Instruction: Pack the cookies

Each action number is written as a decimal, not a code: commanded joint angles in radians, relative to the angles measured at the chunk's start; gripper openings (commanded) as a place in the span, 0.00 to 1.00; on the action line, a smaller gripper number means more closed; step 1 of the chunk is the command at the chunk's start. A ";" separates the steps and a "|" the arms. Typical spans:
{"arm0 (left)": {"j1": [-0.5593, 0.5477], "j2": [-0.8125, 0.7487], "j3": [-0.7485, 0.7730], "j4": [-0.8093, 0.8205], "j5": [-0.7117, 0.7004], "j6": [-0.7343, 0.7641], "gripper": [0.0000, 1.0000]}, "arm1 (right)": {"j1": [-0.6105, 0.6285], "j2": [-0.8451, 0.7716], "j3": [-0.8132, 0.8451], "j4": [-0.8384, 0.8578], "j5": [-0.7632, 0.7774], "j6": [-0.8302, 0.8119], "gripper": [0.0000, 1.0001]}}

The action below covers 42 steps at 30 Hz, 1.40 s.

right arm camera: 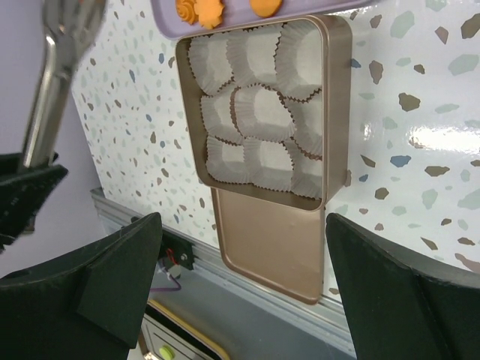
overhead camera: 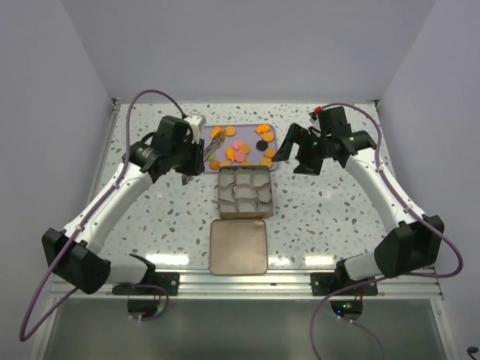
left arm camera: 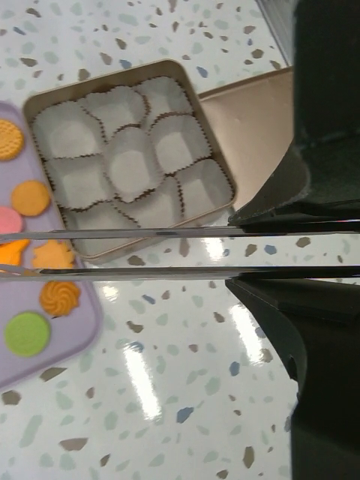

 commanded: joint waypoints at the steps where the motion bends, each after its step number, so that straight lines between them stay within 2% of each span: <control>1: -0.017 -0.116 -0.101 -0.022 0.064 0.033 0.23 | -0.003 -0.051 -0.018 0.025 0.022 0.018 0.94; 6: -0.031 -0.225 -0.224 -0.042 0.133 0.085 0.22 | -0.002 -0.065 -0.058 0.050 0.022 0.038 0.94; 14: -0.037 -0.223 -0.306 -0.042 0.107 0.105 0.25 | -0.003 -0.085 -0.108 0.076 0.030 0.059 0.94; 20: -0.043 -0.161 -0.272 -0.031 0.075 0.102 0.28 | -0.002 -0.094 -0.119 0.074 0.042 0.065 0.94; 30: -0.045 -0.126 -0.243 -0.017 0.040 0.098 0.44 | -0.003 -0.119 -0.144 0.061 0.058 0.067 0.93; 36: -0.045 -0.109 -0.198 -0.025 0.025 0.092 0.45 | -0.003 -0.120 -0.145 0.053 0.061 0.064 0.94; 42: -0.045 -0.084 -0.080 -0.043 -0.098 0.044 0.45 | -0.001 -0.117 -0.141 0.051 0.061 0.067 0.94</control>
